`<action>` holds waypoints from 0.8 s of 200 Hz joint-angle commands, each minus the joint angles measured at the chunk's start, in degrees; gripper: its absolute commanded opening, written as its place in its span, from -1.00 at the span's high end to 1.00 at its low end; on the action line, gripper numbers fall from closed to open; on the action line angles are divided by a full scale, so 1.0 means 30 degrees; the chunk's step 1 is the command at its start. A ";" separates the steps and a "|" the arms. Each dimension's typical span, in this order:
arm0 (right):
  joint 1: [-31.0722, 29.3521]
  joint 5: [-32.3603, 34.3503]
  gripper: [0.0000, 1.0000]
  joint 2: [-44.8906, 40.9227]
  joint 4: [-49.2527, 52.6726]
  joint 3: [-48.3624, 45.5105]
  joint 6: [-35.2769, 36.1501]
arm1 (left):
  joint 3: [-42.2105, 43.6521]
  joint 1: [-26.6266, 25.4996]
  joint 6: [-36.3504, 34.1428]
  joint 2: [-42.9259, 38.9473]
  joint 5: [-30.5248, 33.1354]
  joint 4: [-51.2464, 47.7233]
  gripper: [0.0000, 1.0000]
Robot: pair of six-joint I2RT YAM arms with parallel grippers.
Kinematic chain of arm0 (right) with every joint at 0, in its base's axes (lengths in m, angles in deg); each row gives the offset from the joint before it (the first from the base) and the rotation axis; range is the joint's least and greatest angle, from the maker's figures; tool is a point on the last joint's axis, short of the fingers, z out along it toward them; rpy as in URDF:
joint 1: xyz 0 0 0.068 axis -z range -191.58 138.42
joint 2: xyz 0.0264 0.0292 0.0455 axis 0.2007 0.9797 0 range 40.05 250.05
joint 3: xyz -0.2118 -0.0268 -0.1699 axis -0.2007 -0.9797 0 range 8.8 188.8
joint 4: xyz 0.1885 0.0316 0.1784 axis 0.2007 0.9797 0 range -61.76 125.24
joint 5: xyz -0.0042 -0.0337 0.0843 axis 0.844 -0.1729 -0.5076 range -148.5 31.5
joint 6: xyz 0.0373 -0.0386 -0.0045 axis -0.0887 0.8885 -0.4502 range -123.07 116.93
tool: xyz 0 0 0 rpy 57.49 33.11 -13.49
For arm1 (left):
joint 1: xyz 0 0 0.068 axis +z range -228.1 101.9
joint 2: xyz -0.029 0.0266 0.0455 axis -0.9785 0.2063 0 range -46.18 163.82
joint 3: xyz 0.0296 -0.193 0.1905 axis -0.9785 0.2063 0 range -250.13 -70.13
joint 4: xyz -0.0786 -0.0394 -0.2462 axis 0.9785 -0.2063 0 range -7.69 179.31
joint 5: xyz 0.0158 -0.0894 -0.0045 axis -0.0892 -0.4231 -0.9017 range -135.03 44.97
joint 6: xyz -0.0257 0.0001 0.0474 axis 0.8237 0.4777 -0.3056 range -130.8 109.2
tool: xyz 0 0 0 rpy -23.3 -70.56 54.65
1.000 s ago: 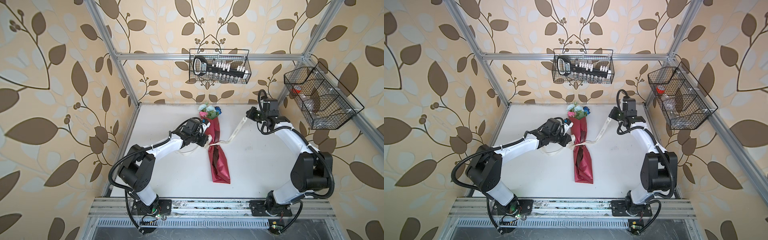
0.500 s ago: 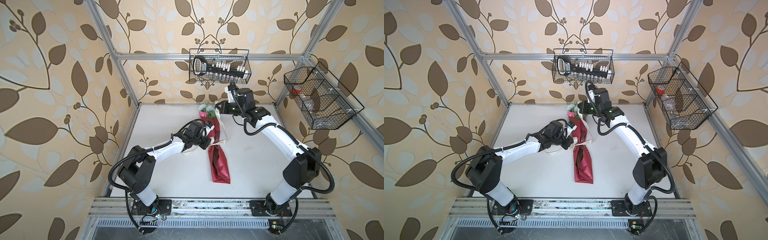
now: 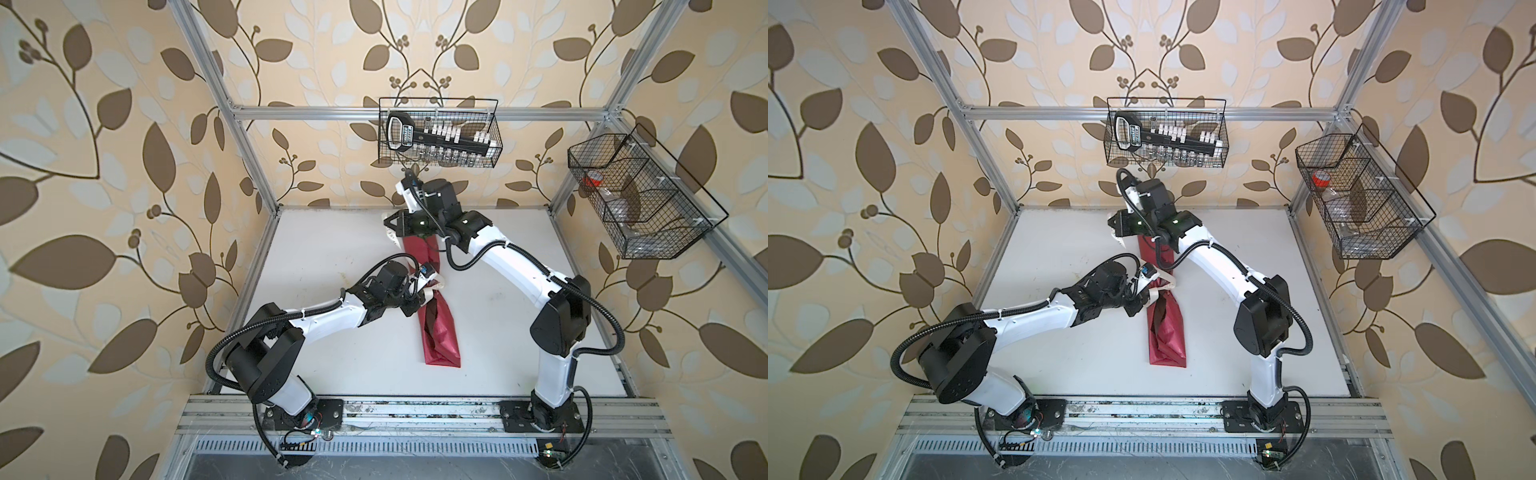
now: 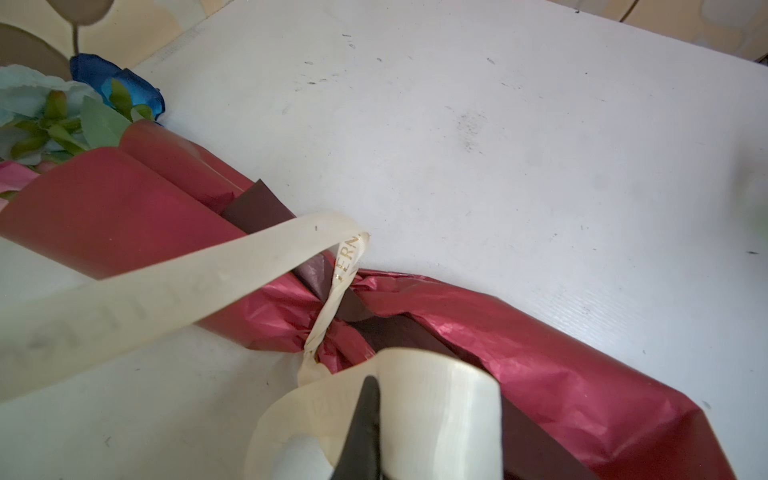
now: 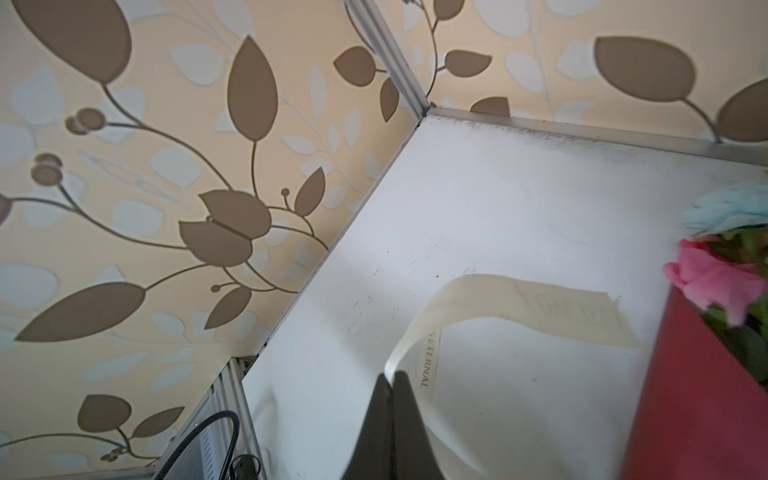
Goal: Tie the bouquet of fake flowers
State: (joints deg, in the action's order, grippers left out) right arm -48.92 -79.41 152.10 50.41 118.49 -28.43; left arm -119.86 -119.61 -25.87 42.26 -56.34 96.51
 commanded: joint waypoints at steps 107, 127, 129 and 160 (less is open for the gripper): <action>-0.4273 -0.1684 0.74 0.1205 0.5635 0.0324 0.3899 | -0.0893 -0.2095 -0.2535 0.1778 0.3685 -0.0419 1.00; -0.4514 -0.1759 0.49 0.1144 0.6097 0.0121 0.4328 | -0.0911 -0.2157 -0.2509 0.1857 0.3763 -0.0467 1.00; -0.4537 -0.1783 0.46 0.1109 0.6140 0.0118 0.4369 | -0.0912 -0.2157 -0.2507 0.1857 0.3747 -0.0452 1.00; -0.4608 -0.1806 0.24 0.0916 0.6319 -0.0086 0.4617 | -0.0911 -0.2186 -0.2313 0.1826 0.3752 -0.0381 1.00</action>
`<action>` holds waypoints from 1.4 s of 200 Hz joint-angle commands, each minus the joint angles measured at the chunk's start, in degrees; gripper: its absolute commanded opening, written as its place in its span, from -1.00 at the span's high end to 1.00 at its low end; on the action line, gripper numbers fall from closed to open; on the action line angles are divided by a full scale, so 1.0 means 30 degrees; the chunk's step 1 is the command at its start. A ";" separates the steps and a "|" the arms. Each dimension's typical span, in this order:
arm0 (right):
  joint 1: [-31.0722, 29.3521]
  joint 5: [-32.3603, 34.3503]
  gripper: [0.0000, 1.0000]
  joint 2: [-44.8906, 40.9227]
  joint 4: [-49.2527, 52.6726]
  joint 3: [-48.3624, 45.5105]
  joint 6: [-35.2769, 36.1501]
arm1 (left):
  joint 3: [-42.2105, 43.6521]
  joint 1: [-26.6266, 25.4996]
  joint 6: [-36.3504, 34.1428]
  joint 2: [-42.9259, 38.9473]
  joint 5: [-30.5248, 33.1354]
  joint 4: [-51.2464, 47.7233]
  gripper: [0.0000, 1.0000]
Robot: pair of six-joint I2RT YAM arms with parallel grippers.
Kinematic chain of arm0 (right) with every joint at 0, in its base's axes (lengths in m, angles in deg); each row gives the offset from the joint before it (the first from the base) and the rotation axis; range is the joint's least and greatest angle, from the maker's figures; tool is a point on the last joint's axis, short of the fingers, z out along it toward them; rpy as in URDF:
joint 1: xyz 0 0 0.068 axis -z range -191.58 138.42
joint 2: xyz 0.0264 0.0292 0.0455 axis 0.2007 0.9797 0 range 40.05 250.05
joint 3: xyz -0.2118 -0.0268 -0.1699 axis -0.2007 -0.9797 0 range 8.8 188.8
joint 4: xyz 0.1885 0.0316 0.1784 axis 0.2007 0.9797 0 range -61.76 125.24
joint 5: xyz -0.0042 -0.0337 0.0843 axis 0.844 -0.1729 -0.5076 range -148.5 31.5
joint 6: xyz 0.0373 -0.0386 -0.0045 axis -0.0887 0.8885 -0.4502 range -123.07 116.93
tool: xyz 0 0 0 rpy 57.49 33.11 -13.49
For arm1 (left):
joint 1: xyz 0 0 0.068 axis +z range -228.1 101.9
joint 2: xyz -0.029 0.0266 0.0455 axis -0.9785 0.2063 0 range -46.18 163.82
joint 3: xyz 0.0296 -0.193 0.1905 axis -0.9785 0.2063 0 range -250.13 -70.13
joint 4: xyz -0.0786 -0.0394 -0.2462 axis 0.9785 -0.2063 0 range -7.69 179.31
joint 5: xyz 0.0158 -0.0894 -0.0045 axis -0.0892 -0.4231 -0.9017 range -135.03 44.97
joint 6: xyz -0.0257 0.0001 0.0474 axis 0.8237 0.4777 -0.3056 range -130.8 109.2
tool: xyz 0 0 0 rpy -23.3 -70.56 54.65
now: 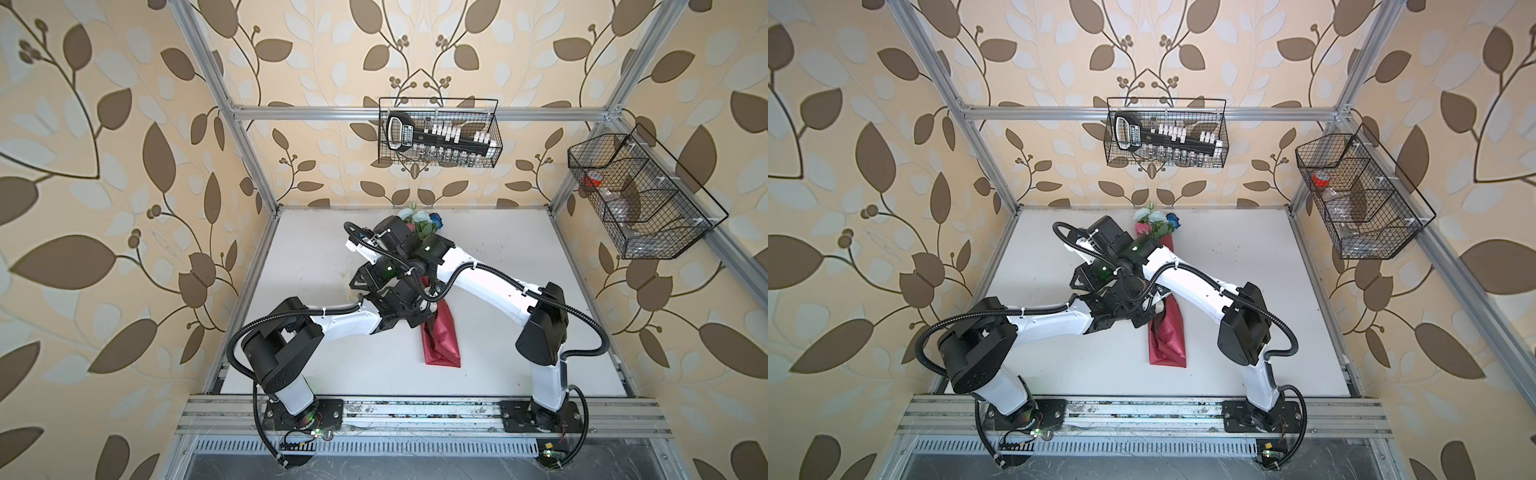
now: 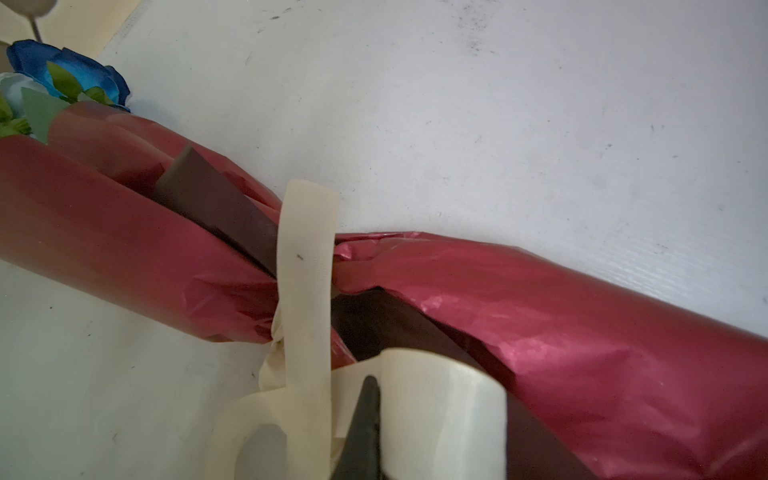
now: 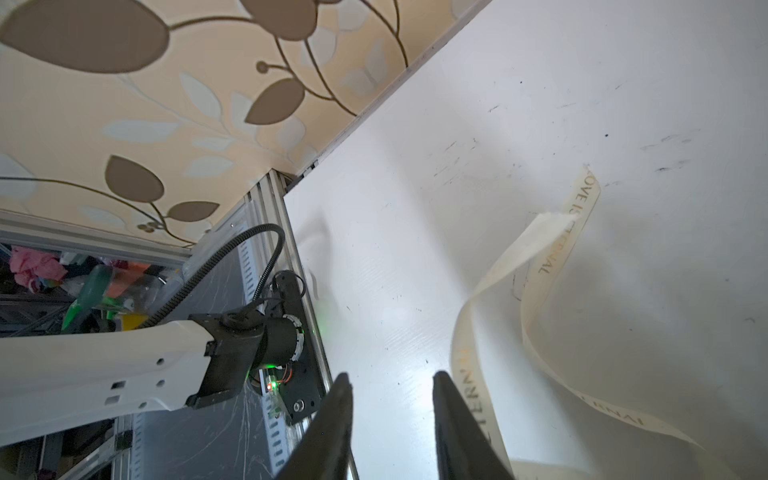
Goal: Tie the bouquet of fake flowers
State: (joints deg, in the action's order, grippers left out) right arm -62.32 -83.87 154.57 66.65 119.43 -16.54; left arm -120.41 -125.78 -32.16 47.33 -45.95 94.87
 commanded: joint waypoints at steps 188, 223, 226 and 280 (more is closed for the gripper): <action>0.3866 1.1614 0.19 -2.0813 -0.7679 -1.9729 -0.2598 | -0.3211 0.3404 0.6330 0.0589 -0.2655 -0.1641 1.00; -0.3567 1.5527 0.17 -1.7954 -0.9437 -2.1626 -0.1782 | -0.4050 0.4172 0.7627 0.1481 -0.4050 -0.2795 1.00; -0.4016 1.5704 0.17 -1.7463 -0.9597 -2.1592 -0.1709 | -0.4089 0.4200 0.7661 0.1522 -0.4102 -0.2858 1.00; -0.6551 1.4932 0.16 -0.8531 -1.1617 -1.8721 0.1207 | -0.4183 0.4334 0.8021 0.1677 -0.4307 -0.3242 1.00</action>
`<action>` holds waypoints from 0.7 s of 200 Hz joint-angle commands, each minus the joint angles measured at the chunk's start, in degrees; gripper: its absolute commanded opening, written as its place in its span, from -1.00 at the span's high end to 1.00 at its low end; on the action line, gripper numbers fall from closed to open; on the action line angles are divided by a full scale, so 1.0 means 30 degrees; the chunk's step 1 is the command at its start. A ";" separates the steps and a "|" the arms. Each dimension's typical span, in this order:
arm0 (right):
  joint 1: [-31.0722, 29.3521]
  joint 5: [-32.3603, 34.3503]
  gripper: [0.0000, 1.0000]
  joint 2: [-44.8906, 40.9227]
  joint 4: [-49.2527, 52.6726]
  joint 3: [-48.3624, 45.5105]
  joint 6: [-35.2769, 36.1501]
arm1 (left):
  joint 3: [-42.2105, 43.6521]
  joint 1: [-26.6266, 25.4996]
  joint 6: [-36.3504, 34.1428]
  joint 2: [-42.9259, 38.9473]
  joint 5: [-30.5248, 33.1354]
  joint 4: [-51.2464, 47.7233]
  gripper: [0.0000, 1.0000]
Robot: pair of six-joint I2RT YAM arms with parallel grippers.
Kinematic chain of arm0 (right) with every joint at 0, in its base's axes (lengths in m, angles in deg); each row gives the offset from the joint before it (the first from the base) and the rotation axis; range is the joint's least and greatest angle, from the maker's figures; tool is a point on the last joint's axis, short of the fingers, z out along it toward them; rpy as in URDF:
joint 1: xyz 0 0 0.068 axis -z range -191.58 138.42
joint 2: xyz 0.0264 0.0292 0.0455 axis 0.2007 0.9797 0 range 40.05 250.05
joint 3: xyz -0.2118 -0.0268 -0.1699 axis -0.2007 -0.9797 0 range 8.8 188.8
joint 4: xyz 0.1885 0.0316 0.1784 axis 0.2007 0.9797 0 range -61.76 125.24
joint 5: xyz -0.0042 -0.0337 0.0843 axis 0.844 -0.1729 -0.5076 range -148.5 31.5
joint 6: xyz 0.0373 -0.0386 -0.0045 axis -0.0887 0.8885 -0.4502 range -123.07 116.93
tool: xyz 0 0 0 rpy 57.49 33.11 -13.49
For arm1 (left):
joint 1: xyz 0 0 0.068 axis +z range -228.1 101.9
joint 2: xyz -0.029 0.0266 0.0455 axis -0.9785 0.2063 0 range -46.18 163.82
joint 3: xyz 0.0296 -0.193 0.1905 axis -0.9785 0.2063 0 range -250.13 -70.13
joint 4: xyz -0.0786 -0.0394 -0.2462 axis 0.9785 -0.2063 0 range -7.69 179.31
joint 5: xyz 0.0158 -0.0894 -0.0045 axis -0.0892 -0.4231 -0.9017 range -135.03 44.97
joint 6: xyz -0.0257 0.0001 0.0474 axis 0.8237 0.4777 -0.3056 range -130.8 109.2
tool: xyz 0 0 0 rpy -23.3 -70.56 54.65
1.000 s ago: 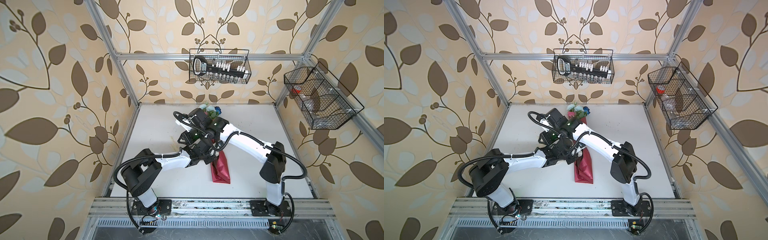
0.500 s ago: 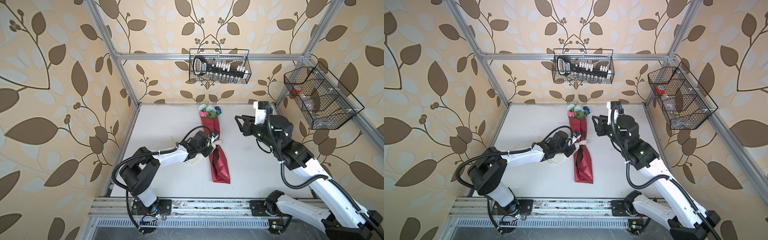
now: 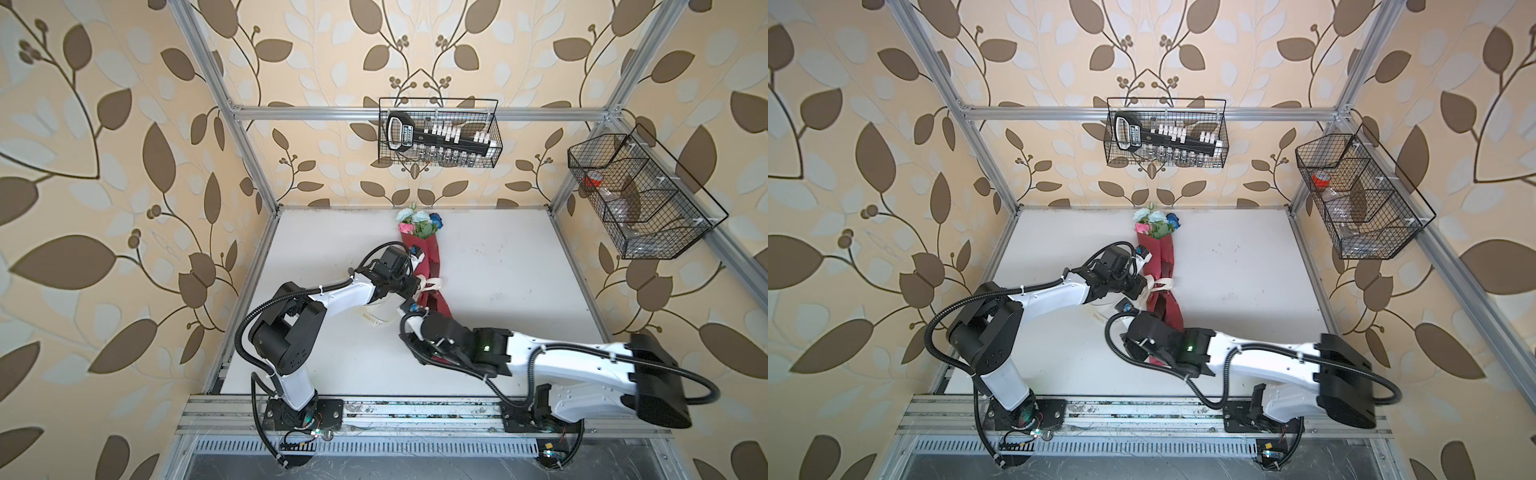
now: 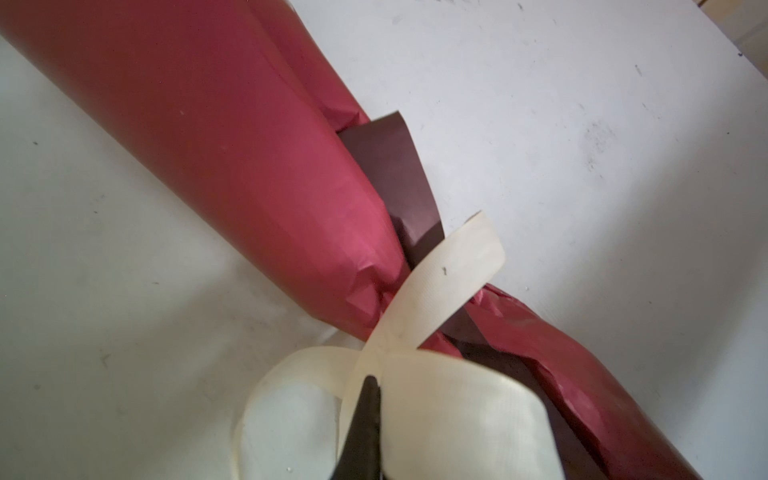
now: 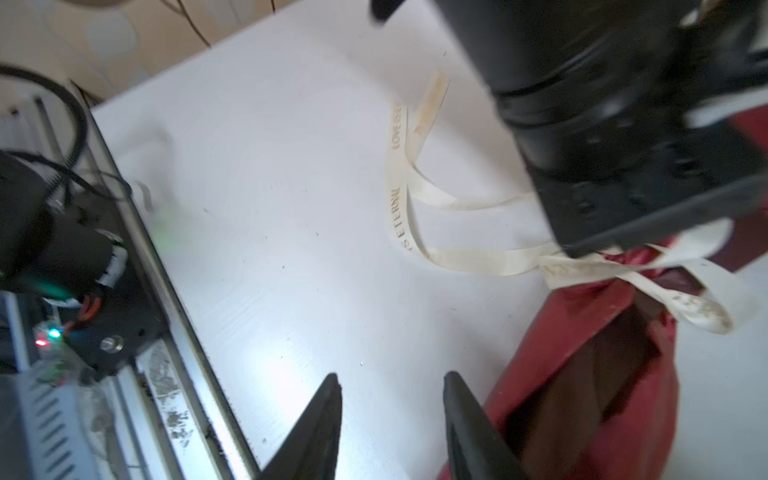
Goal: Tie the bouquet of fake flowers
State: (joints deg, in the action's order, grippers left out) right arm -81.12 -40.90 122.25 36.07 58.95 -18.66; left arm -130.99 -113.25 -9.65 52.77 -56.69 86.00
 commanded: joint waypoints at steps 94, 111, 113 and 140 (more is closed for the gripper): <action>0.0174 0.3450 -0.21 0.9857 -0.4573 0.4166 0.5930 | -0.0778 0.0479 0.1060 0.0060 -0.1447 -0.0447 1.00; 0.0665 0.3115 -0.31 1.0495 -0.4684 0.4703 0.5938 | -0.0748 0.0528 0.1026 0.0050 -0.1443 -0.0507 1.00; 0.0712 0.3050 -0.33 1.0559 -0.4705 0.4759 0.5932 | -0.0726 0.0528 0.1024 0.0051 -0.1467 -0.0508 1.00; 0.1566 0.1906 -0.36 1.1193 -0.4924 0.5207 0.5783 | -0.0660 0.0528 0.0971 -0.0051 -0.1428 -0.0536 1.00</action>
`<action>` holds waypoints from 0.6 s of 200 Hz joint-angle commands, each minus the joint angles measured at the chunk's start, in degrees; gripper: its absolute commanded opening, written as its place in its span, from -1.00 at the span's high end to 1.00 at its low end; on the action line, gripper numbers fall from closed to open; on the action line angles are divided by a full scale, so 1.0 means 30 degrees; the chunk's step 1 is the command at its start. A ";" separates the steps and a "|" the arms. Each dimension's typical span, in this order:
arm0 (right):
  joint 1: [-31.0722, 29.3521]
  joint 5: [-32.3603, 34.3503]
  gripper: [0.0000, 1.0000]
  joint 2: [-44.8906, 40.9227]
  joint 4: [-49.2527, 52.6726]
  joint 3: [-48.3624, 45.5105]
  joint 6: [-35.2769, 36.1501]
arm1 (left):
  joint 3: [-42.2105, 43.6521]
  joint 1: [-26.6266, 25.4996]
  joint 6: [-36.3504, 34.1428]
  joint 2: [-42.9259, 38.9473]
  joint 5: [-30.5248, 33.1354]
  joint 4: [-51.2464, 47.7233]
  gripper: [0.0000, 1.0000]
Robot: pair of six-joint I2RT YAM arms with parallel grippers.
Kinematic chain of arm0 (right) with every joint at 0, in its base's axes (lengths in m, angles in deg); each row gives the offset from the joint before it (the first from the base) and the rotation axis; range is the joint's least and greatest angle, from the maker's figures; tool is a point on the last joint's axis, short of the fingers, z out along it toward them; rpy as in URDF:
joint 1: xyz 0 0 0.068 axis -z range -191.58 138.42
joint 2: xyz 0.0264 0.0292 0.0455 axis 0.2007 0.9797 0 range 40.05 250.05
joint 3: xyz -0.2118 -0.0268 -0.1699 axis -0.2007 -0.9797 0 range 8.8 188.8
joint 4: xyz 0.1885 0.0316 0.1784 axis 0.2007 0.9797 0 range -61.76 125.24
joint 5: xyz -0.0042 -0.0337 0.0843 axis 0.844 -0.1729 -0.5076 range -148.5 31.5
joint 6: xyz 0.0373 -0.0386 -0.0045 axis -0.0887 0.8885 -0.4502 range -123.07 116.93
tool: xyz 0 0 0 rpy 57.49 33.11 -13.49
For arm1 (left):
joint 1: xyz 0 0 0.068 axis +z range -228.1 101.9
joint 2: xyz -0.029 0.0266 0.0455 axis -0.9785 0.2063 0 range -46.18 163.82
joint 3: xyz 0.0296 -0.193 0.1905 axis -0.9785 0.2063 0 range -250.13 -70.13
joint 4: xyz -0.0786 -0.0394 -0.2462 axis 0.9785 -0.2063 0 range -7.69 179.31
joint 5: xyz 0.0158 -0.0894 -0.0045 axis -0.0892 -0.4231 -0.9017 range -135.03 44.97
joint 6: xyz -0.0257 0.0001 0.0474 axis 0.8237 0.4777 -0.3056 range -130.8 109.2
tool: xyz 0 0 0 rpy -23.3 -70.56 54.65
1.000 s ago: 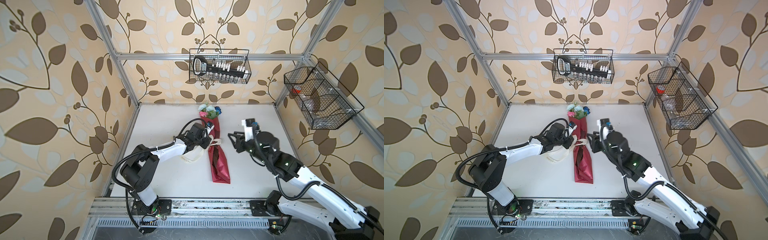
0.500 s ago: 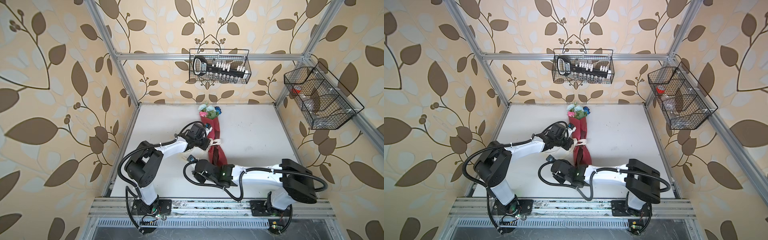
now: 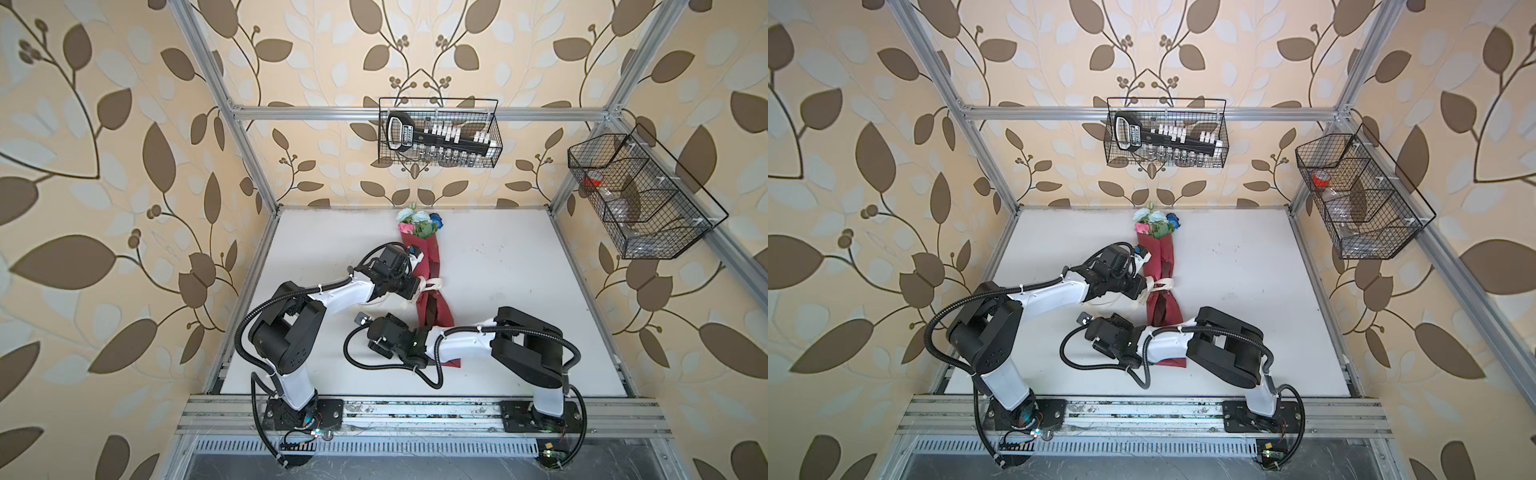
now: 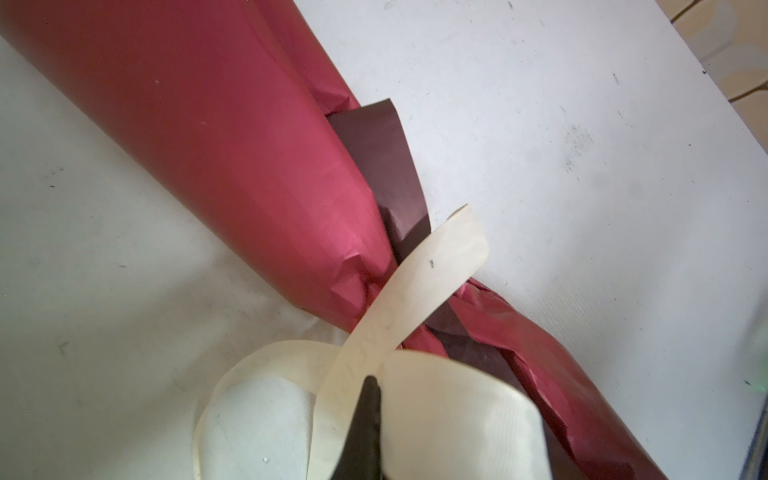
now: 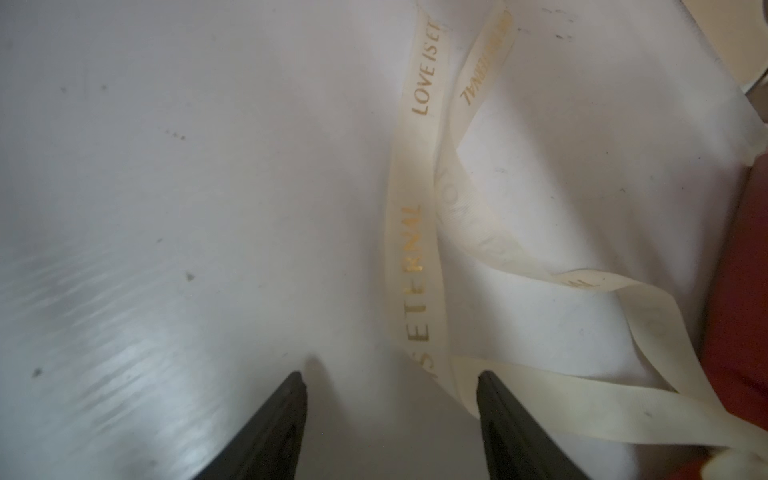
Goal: Tie the bouquet of fake flowers
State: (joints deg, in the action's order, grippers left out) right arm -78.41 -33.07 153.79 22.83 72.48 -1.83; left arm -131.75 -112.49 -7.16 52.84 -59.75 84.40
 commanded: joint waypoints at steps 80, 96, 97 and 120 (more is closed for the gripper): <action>0.1124 -0.4285 0.05 0.2397 0.0192 0.2075 0.0256 | -0.0405 0.0298 0.0193 -0.0135 -0.0266 -0.0038 1.00; 0.1125 -0.4288 0.35 0.2403 0.0560 0.2112 0.0084 | -0.0376 0.0286 0.0165 -0.0178 -0.0224 -0.0064 1.00; 0.1124 -0.4288 0.37 0.2388 0.0581 0.2117 0.0085 | -0.0376 0.0294 0.0164 -0.0187 -0.0222 -0.0064 1.00; 0.1131 -0.4118 0.80 0.1958 0.0718 0.1849 -0.0148 | -0.0392 0.0301 0.0171 -0.0252 -0.0213 -0.0056 1.00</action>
State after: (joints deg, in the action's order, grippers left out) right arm -74.84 -44.33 158.86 21.71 77.94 -1.74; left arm -131.75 -112.12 -7.16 52.84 -59.75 84.36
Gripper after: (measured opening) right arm 0.184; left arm 0.047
